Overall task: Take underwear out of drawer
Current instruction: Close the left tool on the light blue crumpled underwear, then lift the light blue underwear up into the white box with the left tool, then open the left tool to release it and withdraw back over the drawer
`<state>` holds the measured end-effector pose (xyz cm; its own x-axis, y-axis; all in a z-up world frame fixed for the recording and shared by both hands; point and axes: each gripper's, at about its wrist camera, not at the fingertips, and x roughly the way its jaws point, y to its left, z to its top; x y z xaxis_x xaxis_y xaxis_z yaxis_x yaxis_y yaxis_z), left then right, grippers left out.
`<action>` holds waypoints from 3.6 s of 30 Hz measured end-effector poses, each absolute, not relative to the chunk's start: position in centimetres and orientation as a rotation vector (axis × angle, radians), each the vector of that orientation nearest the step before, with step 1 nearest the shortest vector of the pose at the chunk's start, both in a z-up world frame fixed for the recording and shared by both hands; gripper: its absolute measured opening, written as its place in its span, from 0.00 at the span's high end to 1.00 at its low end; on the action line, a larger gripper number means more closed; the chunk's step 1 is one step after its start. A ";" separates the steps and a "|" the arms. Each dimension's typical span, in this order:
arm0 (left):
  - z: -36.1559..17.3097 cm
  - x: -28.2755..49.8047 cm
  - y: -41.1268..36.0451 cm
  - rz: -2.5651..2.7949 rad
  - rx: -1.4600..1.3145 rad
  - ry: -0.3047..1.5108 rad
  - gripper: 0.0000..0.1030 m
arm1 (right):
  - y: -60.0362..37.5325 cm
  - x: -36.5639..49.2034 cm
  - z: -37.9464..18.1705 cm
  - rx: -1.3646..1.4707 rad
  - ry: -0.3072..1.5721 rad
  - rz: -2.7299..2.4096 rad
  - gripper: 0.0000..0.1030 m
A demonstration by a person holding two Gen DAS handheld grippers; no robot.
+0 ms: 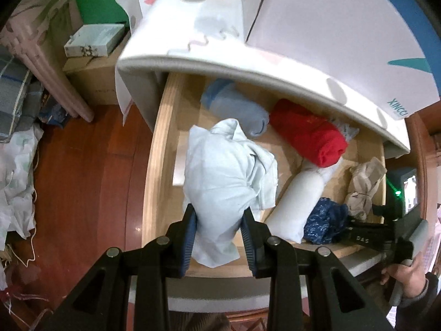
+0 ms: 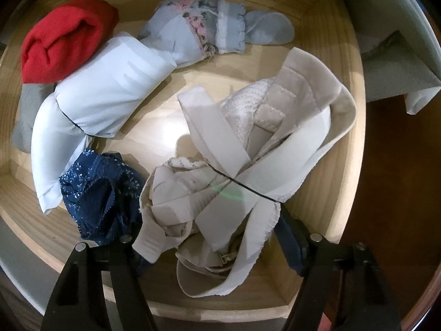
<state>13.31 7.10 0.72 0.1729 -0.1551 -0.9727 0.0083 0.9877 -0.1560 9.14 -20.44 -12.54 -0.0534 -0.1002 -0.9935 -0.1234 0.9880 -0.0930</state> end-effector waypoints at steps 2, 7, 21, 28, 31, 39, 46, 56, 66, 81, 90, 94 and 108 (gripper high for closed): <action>1.6 13.3 6.9 -0.123 -0.127 1.376 0.70 | -20.4 9.1 -12.7 -0.187 1.626 0.012 0.31; 3.8 13.2 7.1 -0.133 -0.119 1.339 0.70 | -20.0 9.0 -13.2 -0.234 1.625 -0.011 0.32; 11.3 14.1 8.4 -0.127 -0.158 1.193 0.70 | -20.3 8.6 -12.8 -0.192 1.608 -0.038 0.34; 17.3 15.5 7.8 -0.163 -0.161 1.087 0.70 | -20.3 8.6 -12.7 -0.194 1.608 -0.040 0.34; 20.2 16.5 7.1 -0.183 -0.161 1.030 0.70 | -20.3 8.6 -12.7 -0.193 1.606 -0.041 0.35; 24.2 21.2 2.6 -0.224 -0.087 0.949 0.70 | -20.2 8.4 -12.9 -0.190 1.599 -0.044 0.35; 21.2 25.6 -0.8 -0.201 -0.019 0.988 0.69 | -20.2 8.5 -12.8 -0.183 1.594 -0.039 0.35; 15.5 28.2 -2.2 -0.169 0.034 1.080 0.69 | -20.3 8.4 -12.6 -0.174 1.588 -0.025 0.35; 15.8 28.6 -1.8 -0.158 0.007 1.082 0.63 | -20.3 8.4 -12.6 -0.173 1.588 -0.024 0.35; 16.5 23.5 0.9 -0.140 0.078 1.078 0.62 | -20.4 8.4 -12.6 -0.173 1.587 -0.024 0.35; 11.8 17.7 4.2 -0.117 0.091 1.119 0.61 | -20.4 8.4 -12.6 -0.167 1.584 -0.025 0.35; 8.3 15.6 5.3 -0.094 0.066 1.154 0.60 | -20.4 8.3 -12.6 -0.167 1.584 -0.025 0.35; -0.8 12.1 5.7 -0.067 0.044 1.221 0.59 | -21.1 8.4 -12.1 -0.115 1.581 -0.005 0.38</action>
